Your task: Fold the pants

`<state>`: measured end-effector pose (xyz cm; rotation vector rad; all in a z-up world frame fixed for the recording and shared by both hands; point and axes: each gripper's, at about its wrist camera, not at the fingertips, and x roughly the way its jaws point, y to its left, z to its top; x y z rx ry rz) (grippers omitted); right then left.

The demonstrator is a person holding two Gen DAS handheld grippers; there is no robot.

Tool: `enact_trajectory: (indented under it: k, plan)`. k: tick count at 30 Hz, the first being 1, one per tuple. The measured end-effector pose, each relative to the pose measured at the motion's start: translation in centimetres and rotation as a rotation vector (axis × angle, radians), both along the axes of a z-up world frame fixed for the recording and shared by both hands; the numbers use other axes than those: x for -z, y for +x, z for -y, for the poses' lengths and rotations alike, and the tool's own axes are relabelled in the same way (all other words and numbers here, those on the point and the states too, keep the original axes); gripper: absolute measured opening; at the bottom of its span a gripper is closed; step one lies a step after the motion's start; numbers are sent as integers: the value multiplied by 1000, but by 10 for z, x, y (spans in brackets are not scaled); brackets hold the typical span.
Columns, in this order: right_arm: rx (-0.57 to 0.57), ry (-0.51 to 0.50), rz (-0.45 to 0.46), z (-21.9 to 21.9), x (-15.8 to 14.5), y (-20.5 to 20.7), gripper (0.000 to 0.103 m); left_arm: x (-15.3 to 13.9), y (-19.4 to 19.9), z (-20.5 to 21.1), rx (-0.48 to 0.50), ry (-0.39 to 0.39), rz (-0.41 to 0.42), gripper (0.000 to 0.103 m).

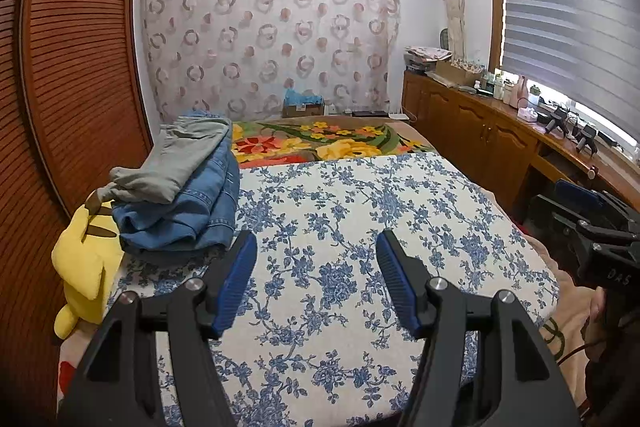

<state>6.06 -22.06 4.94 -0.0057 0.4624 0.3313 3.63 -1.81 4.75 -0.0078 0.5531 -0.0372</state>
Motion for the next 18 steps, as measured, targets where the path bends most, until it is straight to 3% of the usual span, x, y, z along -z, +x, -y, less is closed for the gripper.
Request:
enact_trajectory:
  k: [18]
  plan:
    - [37,10,62,2,-14,-8,86,-22,-22,-23,-56,1,77,62]
